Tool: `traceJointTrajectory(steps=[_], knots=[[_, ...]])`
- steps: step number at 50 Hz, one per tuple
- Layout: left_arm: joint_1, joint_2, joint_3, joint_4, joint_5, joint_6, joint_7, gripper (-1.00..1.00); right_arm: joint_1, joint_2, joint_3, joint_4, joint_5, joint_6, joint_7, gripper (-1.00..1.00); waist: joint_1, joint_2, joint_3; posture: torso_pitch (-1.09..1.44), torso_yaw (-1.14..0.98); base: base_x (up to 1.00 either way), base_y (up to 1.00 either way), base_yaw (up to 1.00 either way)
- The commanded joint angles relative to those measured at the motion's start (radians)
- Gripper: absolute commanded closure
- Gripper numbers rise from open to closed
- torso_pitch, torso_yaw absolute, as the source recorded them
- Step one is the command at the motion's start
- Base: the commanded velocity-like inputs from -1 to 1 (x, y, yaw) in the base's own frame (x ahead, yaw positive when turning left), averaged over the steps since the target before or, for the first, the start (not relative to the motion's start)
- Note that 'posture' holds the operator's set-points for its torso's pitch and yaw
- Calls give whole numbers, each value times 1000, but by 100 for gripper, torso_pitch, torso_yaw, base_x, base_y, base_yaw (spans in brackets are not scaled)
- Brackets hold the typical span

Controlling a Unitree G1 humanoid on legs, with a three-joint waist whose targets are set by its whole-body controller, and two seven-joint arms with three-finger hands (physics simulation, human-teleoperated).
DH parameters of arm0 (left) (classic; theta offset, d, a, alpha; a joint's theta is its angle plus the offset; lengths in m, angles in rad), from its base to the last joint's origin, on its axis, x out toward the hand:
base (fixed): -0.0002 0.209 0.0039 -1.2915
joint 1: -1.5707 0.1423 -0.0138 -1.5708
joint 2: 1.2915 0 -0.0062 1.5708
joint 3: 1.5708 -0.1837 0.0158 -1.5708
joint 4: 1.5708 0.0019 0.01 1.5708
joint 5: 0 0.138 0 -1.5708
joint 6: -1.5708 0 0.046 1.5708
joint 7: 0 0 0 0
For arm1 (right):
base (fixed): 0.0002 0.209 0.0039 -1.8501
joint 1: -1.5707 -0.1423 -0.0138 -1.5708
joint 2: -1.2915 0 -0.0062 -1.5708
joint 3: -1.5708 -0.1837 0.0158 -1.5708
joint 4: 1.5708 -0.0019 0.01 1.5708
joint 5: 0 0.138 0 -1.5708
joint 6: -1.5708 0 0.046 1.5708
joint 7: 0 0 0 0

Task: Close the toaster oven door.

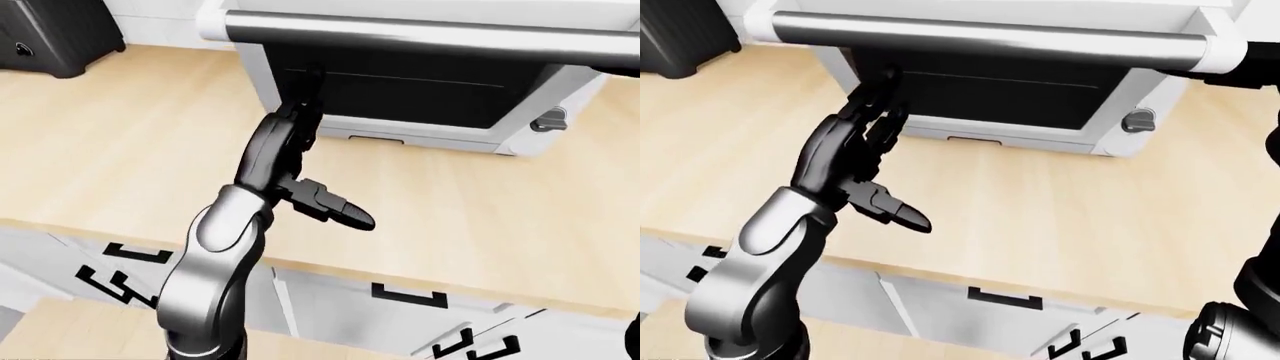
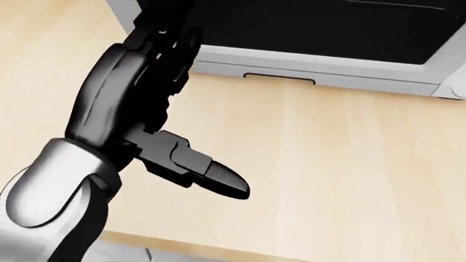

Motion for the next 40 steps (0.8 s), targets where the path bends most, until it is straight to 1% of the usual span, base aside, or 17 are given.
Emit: traceJointTrajectory(steps=[1, 4, 7, 11, 17, 24, 26, 34, 40], knots=[[-29, -3, 3, -16, 2, -39, -7, -100, -61, -29, -35, -88, 35, -100, 12, -100, 5, -27, -41, 0, 0, 0, 0, 0], [-41, 1, 5, -8, 4, -32, -22, -100, -68, -31, -32, -83, 36, -99, 10, -100, 5, -28, -41, 0, 0, 0, 0, 0], [-72, 2, 20, 26, -3, -31, -32, -100, -66, -31, -34, -85, 36, -98, 7, -100, 6, -29, -40, 0, 0, 0, 0, 0], [-92, 2, 20, 45, -4, -35, -34, -100, -67, -32, -33, -86, 38, -96, 4, -100, 8, -30, -40, 0, 0, 0, 0, 0], [-147, 15, 38, 80, -10, -32, -41, -100, -59, -29, -34, -87, 36, -98, 3, -100, 11, -32, -39, 0, 0, 0, 0, 0], [-173, 24, 44, 118, -15, -39, -39, -100, -49, -25, -38, -91, 32, -98, 4, -100, 10, -33, -40, 0, 0, 0, 0, 0], [-207, 32, 51, 140, -17, -36, -44, -100, -37, -23, -46, -100, 33, -96, 4, -100, 10, -33, -40, 0, 0, 0, 0, 0], [-227, 43, 51, 156, -17, -40, -55, -100, -28, -25, -47, -102, 25, -95, -2, -100, 7, -33, -42, 0, 0, 0, 0, 0], [-264, 54, 59, 193, -14, -48, -68, -100, -17, -24, -51, -98, 5, -94, 1, -100, 5, -34, -44, 0, 0, 0, 0, 0]])
